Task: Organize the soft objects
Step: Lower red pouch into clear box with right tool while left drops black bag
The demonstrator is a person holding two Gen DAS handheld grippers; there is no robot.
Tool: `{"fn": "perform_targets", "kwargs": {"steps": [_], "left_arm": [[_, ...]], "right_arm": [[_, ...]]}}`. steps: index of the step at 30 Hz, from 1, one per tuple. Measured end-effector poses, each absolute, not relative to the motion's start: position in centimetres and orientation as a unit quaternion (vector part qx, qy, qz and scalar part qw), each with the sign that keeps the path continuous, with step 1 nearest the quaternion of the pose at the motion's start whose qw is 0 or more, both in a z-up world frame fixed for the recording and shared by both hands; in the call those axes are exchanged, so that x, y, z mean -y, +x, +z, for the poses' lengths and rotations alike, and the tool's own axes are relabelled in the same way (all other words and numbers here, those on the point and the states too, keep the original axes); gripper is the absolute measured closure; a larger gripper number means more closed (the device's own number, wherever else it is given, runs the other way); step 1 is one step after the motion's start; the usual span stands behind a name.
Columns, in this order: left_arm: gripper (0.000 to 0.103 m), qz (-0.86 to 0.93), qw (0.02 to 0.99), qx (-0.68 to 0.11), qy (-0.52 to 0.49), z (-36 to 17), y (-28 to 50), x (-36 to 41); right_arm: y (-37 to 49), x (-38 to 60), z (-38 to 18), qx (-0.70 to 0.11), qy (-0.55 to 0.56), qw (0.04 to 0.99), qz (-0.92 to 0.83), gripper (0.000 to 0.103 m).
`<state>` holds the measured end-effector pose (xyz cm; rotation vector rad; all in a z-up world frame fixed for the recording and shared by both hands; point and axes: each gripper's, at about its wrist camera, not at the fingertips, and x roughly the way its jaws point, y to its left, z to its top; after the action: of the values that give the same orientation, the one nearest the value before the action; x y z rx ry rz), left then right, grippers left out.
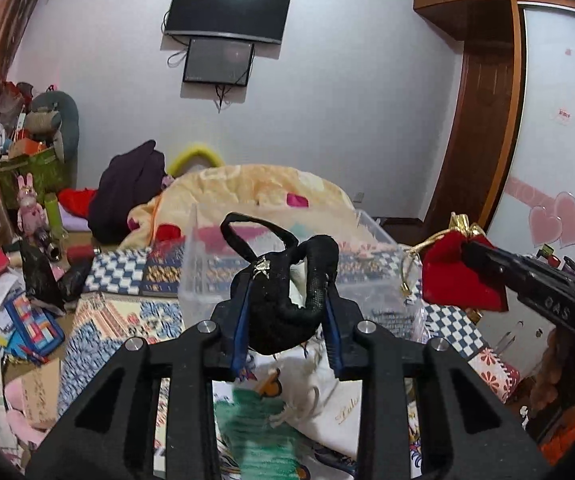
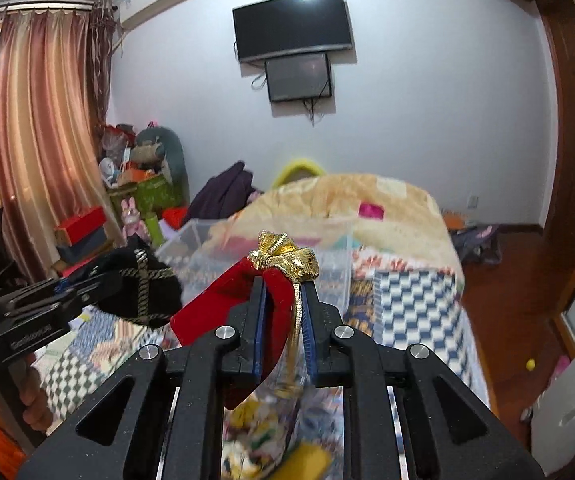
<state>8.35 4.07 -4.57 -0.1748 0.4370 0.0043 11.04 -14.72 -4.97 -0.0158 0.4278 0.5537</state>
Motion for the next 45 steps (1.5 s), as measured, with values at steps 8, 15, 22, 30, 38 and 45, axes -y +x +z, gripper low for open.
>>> {"fn": "perform_targets", "kwargs": {"steps": [8,15,22,30,38,45], "left_arm": [[0.072,0.007,0.971,-0.224,-0.087,-2.8,10.9,-6.0],[0.072,0.015,0.965,-0.251,-0.076,-2.8,14.4,-6.4],[0.072,0.024,0.954,-0.29,-0.069,-4.5,18.1,-6.7],[0.072,0.019,0.937,-0.341,-0.074,-6.7,22.1,-6.2],[0.07,0.029,0.933,-0.353,-0.058,-7.9,23.6,-5.7],[0.049,0.029,0.933,-0.356,-0.044,-8.1,23.1,-5.1]], "right_arm": [[13.5,13.7,-2.8,-0.192,-0.017,0.945,0.263,0.089],[15.4,11.8,-3.3,-0.209,-0.042,0.942,0.261,0.089],[18.1,10.2,-5.1,-0.248,-0.071,0.93,0.264,0.089],[20.7,8.7,-7.4,-0.3,-0.097,0.912,0.261,0.089],[22.0,7.1,-9.2,-0.34,-0.124,0.893,0.267,0.089],[21.7,6.9,-9.7,-0.35,-0.143,0.886,0.269,0.086]]}}
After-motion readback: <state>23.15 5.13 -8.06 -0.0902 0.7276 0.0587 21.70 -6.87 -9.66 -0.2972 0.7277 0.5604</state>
